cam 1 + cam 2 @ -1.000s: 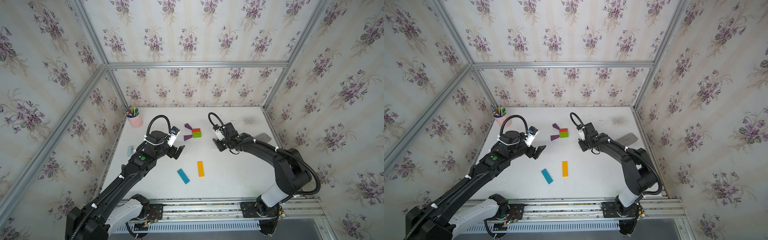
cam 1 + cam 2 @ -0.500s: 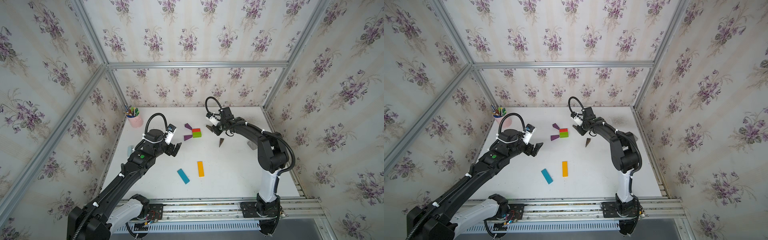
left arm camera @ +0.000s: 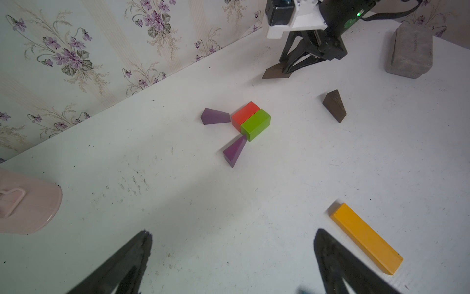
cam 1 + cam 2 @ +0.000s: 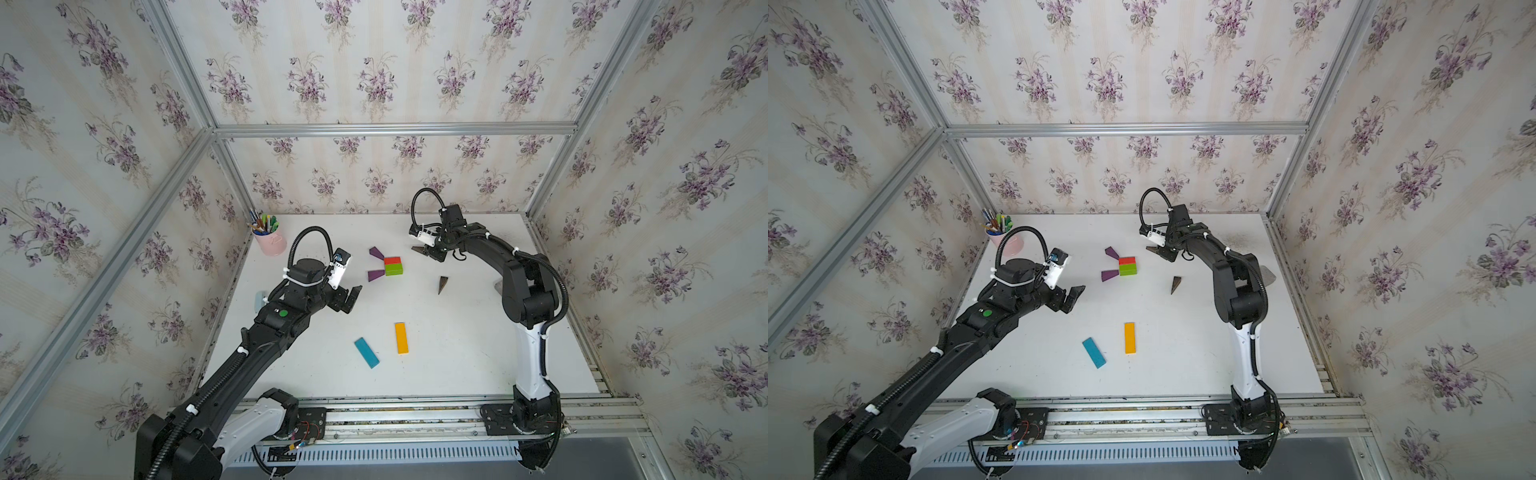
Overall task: Assemble a small pinwheel with building blocks
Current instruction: Place the building block at the center of the board.
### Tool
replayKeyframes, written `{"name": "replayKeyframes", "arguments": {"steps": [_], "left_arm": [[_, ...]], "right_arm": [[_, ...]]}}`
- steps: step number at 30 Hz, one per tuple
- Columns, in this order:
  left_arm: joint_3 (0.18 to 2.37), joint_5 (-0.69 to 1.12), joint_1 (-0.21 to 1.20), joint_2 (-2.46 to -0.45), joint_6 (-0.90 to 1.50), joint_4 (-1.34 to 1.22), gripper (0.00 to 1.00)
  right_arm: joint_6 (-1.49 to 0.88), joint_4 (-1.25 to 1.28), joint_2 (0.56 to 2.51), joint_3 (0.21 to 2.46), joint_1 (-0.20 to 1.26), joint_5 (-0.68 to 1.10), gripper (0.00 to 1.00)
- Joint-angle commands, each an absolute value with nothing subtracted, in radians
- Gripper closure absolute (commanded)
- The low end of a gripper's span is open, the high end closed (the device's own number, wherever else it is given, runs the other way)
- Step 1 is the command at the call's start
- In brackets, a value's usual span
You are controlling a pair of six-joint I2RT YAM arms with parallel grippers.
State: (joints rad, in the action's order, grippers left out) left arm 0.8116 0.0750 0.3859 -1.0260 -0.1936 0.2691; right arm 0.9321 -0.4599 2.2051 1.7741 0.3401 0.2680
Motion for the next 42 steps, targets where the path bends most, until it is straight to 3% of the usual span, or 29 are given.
{"name": "replayKeyframes", "arguments": {"steps": [1, 14, 21, 28, 32, 37, 42], "left_arm": [[0.811, 0.098, 0.384, -1.025, -0.199, 0.230, 0.00], [0.808, 0.118, 0.380, -1.019, -0.206, 0.215, 0.00], [0.800, 0.097, 0.380, -1.006, -0.212, 0.214, 0.00], [0.805, 0.101, 0.379, -1.013, -0.213, 0.213, 0.00], [0.805, 0.101, 0.377, -1.005, -0.215, 0.213, 0.00], [0.810, 0.107, 0.374, -1.007, -0.211, 0.214, 0.00], [0.810, 0.130, 0.373, -1.015, -0.195, 0.204, 0.00]], "right_arm": [[1.055, -0.521, 2.256, 1.834, 0.338, 0.268, 0.76], [1.301, -0.671, 2.358, 1.981, 0.336, 0.355, 0.71], [1.292, -0.646, 2.372, 1.983, 0.336, 0.365, 0.71], [1.124, -0.512, 2.300, 1.944, 0.334, 0.393, 0.57], [0.904, -0.530, 2.246, 1.918, 0.334, 0.369, 0.45], [0.679, -0.391, 2.152, 1.708, 0.378, 0.214, 0.47], [0.547, -0.357, 2.132, 1.609, 0.375, 0.269, 0.53]]}}
